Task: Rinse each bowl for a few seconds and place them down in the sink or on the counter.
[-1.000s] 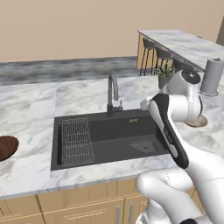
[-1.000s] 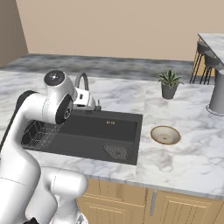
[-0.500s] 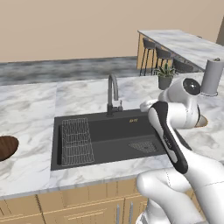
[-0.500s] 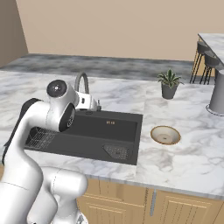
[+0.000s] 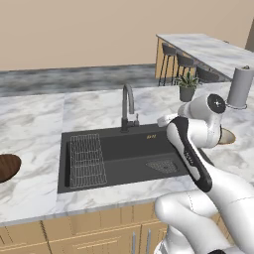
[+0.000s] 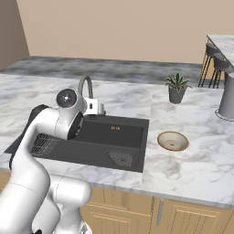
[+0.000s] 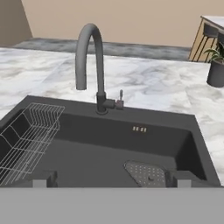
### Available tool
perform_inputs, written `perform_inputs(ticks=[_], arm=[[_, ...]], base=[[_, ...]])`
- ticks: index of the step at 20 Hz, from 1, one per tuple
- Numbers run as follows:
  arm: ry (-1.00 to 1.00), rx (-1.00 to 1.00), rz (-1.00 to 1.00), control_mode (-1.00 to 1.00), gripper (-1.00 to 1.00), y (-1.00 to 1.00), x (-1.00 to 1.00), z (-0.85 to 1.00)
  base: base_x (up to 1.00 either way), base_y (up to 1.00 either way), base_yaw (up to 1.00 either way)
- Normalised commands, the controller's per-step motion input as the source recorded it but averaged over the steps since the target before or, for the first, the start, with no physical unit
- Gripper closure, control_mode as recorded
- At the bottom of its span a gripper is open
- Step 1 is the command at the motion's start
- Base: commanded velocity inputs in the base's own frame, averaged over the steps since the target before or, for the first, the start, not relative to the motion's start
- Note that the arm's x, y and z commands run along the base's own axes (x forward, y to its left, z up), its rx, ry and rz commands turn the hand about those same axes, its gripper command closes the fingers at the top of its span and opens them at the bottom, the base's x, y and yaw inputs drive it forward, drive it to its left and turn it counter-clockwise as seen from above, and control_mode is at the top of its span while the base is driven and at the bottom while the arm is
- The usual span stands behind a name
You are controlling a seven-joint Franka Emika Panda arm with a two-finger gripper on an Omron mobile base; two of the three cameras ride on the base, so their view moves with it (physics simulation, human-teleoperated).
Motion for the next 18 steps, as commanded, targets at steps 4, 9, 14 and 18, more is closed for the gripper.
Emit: perform_inputs(ticks=[4,9,14,18], arm=[[-0.04,0.0,0.05,-1.0,-1.0,0.0,0.24,-0.1],[-0.05,0.0,0.05,-1.0,-1.0,0.0,0.27,-0.21],[-0.07,0.0,0.05,-1.0,-1.0,0.0,0.27,-0.24],[-0.07,0.01,0.06,-1.0,-1.0,0.0,0.26,-0.25]], base=[[0.0,0.0,0.0],[0.0,0.0,0.0],[0.0,0.0,0.0],[0.0,0.0,0.0]])
